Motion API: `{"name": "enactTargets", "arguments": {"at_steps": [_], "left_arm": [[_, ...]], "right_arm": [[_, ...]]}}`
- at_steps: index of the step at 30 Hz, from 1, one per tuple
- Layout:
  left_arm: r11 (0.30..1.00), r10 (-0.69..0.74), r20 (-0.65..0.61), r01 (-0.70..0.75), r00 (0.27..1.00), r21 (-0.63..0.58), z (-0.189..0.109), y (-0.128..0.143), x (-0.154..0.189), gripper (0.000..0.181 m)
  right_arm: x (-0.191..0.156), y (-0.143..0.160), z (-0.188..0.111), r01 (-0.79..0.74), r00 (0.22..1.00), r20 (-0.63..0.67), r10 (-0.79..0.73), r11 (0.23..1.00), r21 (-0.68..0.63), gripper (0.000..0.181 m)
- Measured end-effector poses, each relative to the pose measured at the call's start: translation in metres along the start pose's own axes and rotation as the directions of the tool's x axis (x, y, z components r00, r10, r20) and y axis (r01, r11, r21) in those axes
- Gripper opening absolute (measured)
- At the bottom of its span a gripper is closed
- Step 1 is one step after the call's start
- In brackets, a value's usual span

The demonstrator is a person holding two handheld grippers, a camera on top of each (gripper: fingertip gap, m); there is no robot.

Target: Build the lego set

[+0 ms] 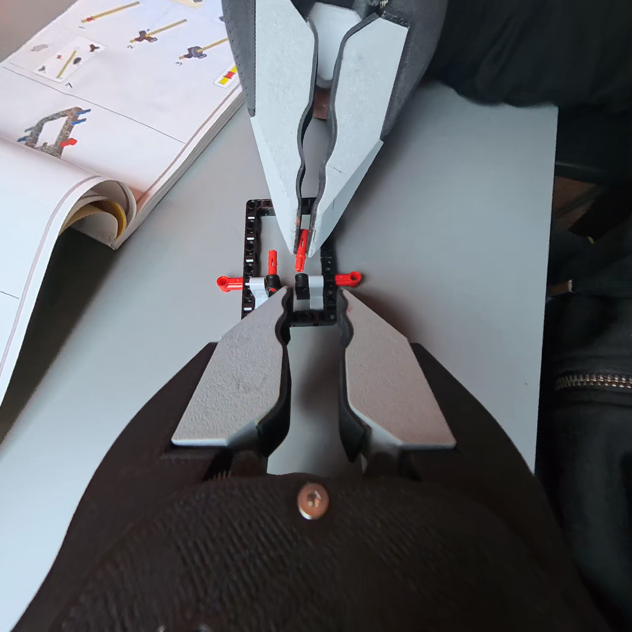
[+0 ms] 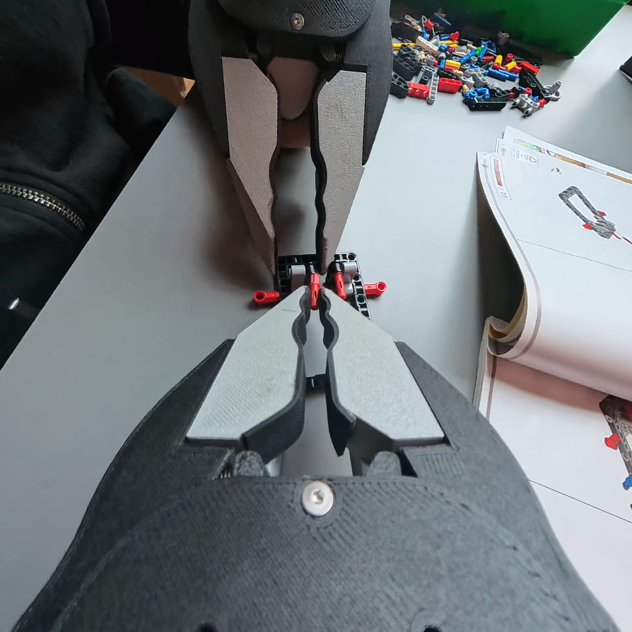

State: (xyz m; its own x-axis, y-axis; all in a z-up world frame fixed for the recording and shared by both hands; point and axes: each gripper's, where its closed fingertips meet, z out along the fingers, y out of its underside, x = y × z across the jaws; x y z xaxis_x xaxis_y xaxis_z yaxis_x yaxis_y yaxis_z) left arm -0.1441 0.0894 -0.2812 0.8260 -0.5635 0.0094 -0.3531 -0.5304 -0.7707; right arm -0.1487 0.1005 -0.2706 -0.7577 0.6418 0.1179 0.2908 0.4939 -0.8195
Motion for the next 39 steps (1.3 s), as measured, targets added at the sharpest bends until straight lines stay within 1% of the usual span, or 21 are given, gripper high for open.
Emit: {"name": "enactTargets", "arguments": {"at_steps": [5, 19, 23, 31, 36, 39], "left_arm": [[1.0, 0.002, 0.042, -0.002, 0.999, -0.004, 0.003, -0.002, -0.004, 0.014], [1.0, -0.015, 0.003, 0.015, 1.0, -0.007, 0.003, -0.001, -0.002, 0.014], [1.0, -0.012, -0.006, 0.012, 1.0, -0.008, 0.003, -0.001, -0.001, 0.014], [1.0, -0.007, -0.029, 0.007, 1.0, -0.01, 0.002, 0.0, 0.002, 0.014], [1.0, 0.001, -0.019, -0.001, 1.0, -0.004, 0.004, -0.001, 0.002, 0.014], [1.0, 0.005, -0.005, -0.005, 1.0, -0.004, 0.004, -0.001, 0.001, 0.014]], "right_arm": [[-0.001, 0.002, 0.002, 0.011, 1.0, 0.004, -0.011, 1.0, -0.019, 0.001], [-0.005, 0.006, 0.007, 0.006, 0.999, 0.036, -0.004, 0.999, -0.051, 0.002], [-0.005, 0.003, 0.008, 0.041, 0.999, 0.023, -0.04, 0.998, -0.047, 0.002], [-0.008, 0.001, 0.011, 0.049, 0.998, 0.04, -0.047, 0.997, -0.054, 0.001], [-0.008, 0.001, 0.009, -0.017, 0.998, 0.06, 0.02, 0.999, -0.042, 0.001], [-0.006, 0.002, 0.006, 0.001, 0.999, 0.034, 0.0, 0.999, -0.038, 0.002]]}}
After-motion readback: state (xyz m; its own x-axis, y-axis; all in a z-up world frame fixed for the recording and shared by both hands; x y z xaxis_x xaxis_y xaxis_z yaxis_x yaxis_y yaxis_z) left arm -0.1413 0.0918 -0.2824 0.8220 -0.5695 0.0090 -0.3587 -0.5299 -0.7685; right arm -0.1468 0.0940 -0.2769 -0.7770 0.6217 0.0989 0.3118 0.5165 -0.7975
